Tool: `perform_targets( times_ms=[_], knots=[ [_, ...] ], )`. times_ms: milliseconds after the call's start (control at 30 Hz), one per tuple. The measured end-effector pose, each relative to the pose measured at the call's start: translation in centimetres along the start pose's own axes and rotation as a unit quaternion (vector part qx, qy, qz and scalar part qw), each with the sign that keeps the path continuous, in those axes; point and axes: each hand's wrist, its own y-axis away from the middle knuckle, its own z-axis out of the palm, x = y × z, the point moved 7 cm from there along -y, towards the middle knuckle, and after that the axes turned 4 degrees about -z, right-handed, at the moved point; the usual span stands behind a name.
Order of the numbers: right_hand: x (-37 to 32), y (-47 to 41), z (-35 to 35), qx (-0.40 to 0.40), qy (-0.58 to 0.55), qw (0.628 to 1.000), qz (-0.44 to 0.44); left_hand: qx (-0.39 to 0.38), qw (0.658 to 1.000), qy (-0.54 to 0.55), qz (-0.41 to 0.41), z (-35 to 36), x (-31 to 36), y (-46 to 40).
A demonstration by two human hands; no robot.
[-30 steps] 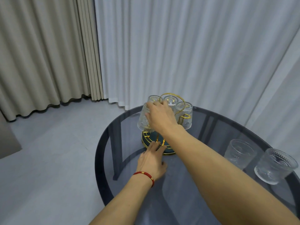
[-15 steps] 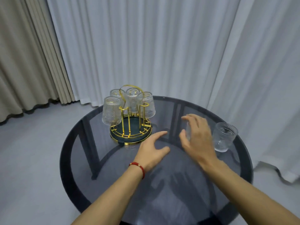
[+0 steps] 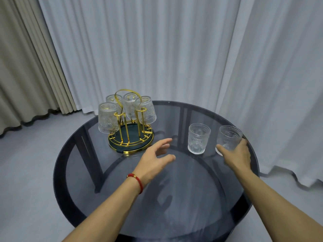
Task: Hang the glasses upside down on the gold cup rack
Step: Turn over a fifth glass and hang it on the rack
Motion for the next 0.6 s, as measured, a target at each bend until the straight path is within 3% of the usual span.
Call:
perform_targets(
  times_ms=[167,300,500,600],
  knots=[
    [-0.9,1.5,-3.1,0.059,-0.06,0.996,-0.001,0.006,1.0,0.014,0.001,-0.4,0.3,0.1],
    [-5.1,2.9,-5.8,0.091,-0.155,0.977,-0.112,-0.002,0.999,0.041,0.003,-0.6,0.9,0.1],
    [-12.7,9.7,-0.9,-0.142,-0.129,0.944,-0.268,-0.027,0.985,0.172,0.003,-0.6,1.9,0.9],
    [-14.9,12.5,2.2,-0.221,-0.091,0.916,-0.322,0.005,0.982,0.188,-0.01,-1.6,1.5,1.0]
  ],
)
